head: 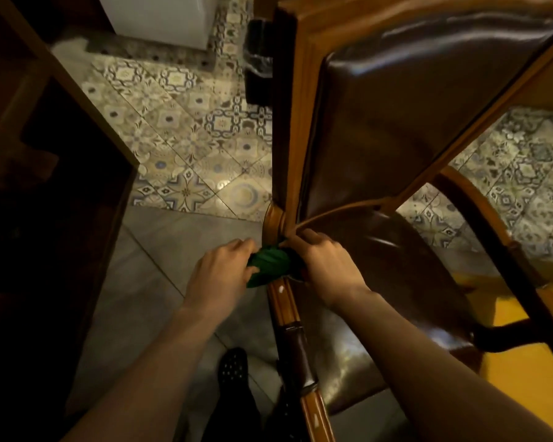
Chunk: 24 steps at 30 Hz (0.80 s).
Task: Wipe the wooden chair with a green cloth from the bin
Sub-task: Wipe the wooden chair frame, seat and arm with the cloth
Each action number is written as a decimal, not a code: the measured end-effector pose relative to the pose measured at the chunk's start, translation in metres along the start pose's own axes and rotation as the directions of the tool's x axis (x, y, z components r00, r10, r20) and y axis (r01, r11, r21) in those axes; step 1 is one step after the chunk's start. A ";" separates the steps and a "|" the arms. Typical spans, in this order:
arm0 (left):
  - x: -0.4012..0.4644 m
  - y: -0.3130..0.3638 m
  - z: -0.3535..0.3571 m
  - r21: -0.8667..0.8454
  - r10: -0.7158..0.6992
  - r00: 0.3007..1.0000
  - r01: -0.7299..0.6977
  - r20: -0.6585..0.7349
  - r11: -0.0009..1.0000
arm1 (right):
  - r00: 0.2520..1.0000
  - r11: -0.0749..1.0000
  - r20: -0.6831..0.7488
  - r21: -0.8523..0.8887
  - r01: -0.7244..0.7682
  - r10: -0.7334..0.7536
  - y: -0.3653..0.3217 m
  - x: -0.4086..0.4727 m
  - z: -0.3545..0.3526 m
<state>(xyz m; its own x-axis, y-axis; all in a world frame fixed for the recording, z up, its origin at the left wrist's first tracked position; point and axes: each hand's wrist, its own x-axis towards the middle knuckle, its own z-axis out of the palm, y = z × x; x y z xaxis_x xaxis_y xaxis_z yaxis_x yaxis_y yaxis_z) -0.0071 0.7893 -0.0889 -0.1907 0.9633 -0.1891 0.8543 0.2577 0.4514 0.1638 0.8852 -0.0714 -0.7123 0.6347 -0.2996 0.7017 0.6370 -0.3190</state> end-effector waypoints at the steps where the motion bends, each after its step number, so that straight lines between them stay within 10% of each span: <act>1: 0.000 -0.004 0.010 -0.020 0.010 1.000 -0.010 0.001 1.000 | 1.000 1.000 0.012 0.007 -0.011 0.011 0.003 0.001 0.008; 24: 0.065 -0.018 0.045 -0.136 0.412 0.900 -0.395 0.139 0.909 | 0.999 0.994 0.016 0.098 0.041 -0.043 -0.003 0.000 0.053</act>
<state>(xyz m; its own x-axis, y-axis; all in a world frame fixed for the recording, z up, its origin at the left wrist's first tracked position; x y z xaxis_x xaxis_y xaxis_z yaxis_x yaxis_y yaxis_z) -0.0130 0.8442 -0.1483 0.2478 0.9630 -0.1058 0.7856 -0.1358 0.6037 0.1611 0.8604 -0.1187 -0.7418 0.5998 -0.3000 0.6674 0.6166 -0.4176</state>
